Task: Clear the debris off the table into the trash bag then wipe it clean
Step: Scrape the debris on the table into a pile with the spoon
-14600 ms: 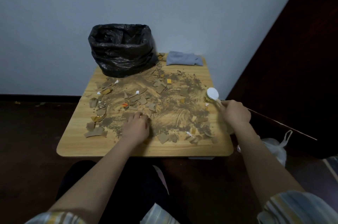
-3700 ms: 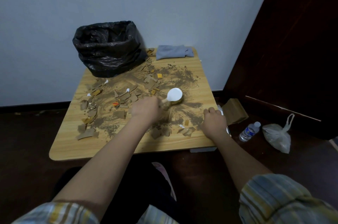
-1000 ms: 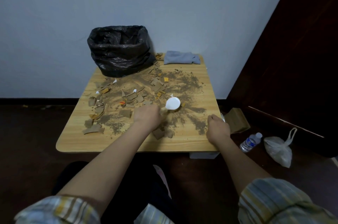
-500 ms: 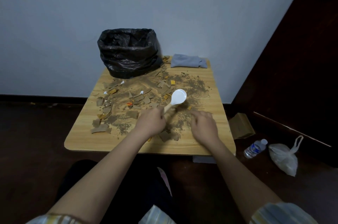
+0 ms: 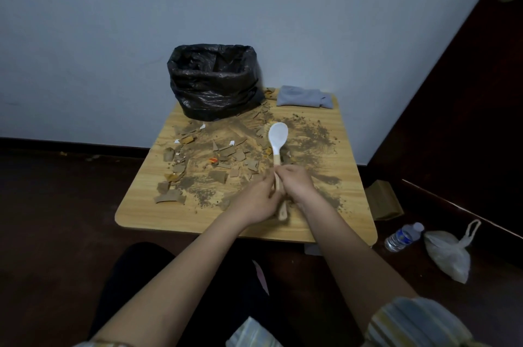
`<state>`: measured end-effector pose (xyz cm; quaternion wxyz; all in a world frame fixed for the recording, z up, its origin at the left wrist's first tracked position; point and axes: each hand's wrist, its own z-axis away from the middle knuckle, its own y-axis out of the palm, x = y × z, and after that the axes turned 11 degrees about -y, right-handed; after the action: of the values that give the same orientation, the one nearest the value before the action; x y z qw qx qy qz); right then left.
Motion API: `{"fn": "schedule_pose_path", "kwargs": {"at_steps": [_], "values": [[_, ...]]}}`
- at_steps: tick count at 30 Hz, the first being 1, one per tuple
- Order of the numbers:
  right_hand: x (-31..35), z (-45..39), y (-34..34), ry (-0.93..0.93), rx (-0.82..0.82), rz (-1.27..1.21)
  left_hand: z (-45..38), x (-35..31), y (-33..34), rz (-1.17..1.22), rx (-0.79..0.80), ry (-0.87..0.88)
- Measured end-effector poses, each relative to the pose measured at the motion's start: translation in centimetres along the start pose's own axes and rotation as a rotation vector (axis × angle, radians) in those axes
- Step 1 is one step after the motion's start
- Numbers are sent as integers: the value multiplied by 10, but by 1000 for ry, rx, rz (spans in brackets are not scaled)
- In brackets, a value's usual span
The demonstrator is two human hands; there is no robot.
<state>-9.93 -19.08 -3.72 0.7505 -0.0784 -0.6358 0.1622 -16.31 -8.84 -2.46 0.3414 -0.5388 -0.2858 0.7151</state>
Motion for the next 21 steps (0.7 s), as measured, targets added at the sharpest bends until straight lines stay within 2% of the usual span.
{"fn": "schedule_pose_path", "kwargs": {"at_steps": [5,9,17,21], "values": [[-10,-2,-18,-168,56,475,-1,28,-8,-63,-90,-119],[-21,6,-31,-297,40,907,1,54,-8,-117,-146,-206],[-26,36,-40,-439,154,1072,7,88,7,-162,-193,-269],[-25,48,-40,-483,85,1241,15,95,14,-190,-195,-244]]}}
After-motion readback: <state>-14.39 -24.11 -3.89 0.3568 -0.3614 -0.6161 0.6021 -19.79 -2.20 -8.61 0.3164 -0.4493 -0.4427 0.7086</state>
